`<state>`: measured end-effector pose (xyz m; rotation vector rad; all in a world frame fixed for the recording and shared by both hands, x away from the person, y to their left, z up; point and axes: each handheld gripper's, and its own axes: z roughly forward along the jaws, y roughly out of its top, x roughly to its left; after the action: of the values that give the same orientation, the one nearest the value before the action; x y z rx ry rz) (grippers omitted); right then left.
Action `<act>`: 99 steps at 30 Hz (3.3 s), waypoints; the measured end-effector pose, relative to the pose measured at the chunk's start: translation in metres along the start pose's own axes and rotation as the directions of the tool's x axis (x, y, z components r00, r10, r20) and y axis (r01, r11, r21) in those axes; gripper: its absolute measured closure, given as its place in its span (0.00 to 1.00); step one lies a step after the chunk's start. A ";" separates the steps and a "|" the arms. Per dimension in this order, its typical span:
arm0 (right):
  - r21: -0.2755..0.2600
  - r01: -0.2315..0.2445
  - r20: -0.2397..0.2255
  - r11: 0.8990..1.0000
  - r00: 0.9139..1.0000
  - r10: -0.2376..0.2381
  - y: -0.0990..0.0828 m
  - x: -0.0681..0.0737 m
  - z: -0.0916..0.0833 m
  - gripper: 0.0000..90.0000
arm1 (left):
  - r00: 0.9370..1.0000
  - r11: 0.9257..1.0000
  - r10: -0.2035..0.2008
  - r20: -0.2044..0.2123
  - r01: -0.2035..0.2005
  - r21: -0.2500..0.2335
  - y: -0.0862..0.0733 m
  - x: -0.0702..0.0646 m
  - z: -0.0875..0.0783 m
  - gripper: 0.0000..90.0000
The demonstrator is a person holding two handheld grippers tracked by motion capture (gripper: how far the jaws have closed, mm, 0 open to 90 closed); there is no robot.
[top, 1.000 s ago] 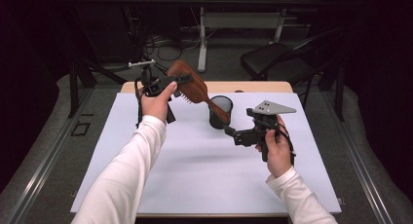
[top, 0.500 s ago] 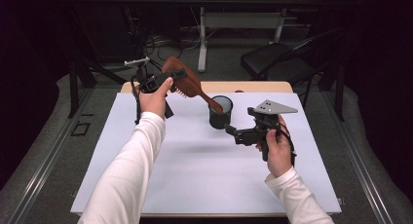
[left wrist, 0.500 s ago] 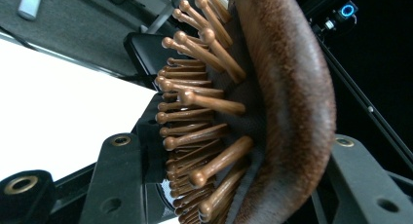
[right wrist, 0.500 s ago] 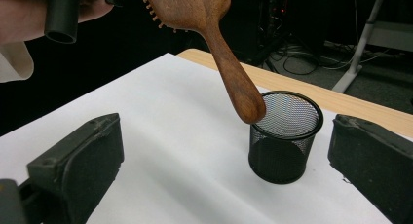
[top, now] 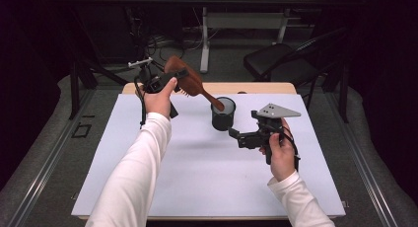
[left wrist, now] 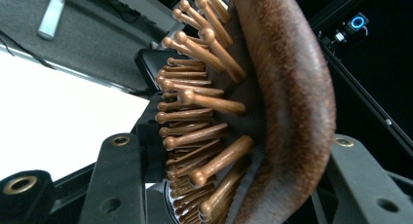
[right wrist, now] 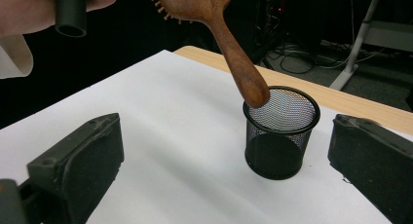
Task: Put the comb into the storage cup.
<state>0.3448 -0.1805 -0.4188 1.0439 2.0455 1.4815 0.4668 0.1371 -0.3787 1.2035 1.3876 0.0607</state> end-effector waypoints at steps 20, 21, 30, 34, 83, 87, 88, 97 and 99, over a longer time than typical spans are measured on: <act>-0.016 -0.014 -0.011 1.000 1.000 0.014 -0.002 -0.001 -0.004 0.00 | 0.999 0.997 0.030 -0.033 -0.032 -0.072 -0.008 -0.005 0.010 0.55; -0.015 -0.014 -0.011 1.000 1.000 0.014 -0.002 -0.001 -0.005 0.00 | 0.999 0.997 0.032 -0.037 -0.035 -0.075 -0.008 -0.005 0.011 0.55; -0.017 -0.023 -0.011 1.000 1.000 0.023 -0.003 -0.002 -0.006 0.00 | 0.997 0.995 0.049 -0.061 -0.055 -0.085 -0.012 -0.005 0.018 0.55; -0.018 -0.022 -0.014 1.000 1.000 0.021 -0.003 -0.002 -0.008 0.00 | 0.997 0.995 0.046 -0.069 -0.052 -0.086 -0.014 -0.006 0.022 0.55; -0.045 -0.059 -0.033 0.997 0.998 0.057 -0.003 -0.008 -0.019 0.00 | 0.987 0.995 0.090 -0.137 -0.094 -0.024 -0.056 0.001 0.070 0.55; -0.046 -0.061 -0.033 0.997 0.998 0.059 -0.003 -0.009 -0.019 0.00 | 0.984 0.993 0.111 -0.141 -0.114 -0.013 -0.059 0.001 0.073 0.55; -0.043 -0.060 -0.033 0.997 0.998 0.058 -0.003 -0.009 -0.019 0.00 | 0.983 0.993 0.115 -0.141 -0.118 -0.011 -0.059 0.001 0.074 0.55; -0.046 -0.063 -0.032 0.997 0.998 0.062 -0.003 -0.010 -0.019 0.00 | 0.981 0.992 0.129 -0.147 -0.129 0.010 -0.067 0.002 0.080 0.55; -0.045 -0.065 -0.032 0.997 0.997 0.063 -0.003 -0.010 -0.019 0.00 | 0.980 0.992 0.128 -0.150 -0.128 0.013 -0.068 0.003 0.081 0.55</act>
<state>0.3369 -0.2006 -0.4163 1.0840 2.0066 1.5782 0.4882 0.0597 -0.4474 1.3119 1.4393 0.2442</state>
